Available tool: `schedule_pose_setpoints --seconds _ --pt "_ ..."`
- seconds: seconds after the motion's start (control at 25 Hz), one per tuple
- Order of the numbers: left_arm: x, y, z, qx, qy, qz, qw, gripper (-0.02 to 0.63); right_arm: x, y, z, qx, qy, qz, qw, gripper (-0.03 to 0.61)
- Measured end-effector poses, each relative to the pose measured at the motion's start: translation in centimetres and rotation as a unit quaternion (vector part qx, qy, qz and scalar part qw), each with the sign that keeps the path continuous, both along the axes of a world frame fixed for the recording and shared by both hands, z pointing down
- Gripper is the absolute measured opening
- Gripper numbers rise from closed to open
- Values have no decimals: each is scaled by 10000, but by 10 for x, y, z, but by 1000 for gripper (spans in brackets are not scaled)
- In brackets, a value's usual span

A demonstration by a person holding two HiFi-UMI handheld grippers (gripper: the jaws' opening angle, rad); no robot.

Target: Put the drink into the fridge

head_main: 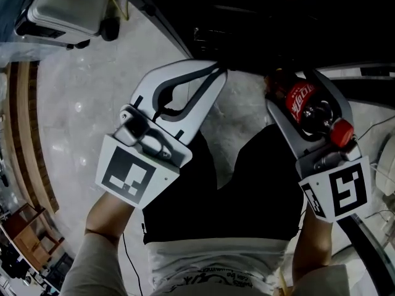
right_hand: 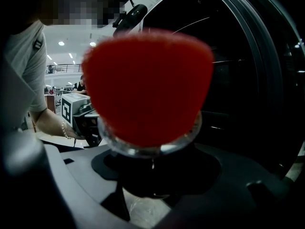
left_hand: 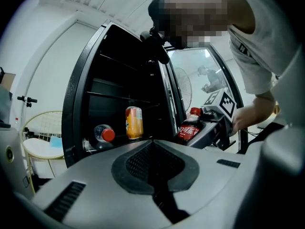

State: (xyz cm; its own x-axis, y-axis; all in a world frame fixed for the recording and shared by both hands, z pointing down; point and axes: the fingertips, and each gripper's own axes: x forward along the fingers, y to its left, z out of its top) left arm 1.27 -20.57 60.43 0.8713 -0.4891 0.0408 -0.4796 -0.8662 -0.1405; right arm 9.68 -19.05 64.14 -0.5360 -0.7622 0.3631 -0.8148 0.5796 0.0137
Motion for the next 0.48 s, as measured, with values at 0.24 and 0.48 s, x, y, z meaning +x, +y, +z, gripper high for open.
schedule_pose_setpoints --seconds 0.24,0.48 --pt "6 0 30 38 -98 117 9999 21 -2 -3 28 -16 49 -95 9999 313" --pt "8 -10 33 132 -17 201 9997 21 -3 -10 41 -55 131 -160 9998 313"
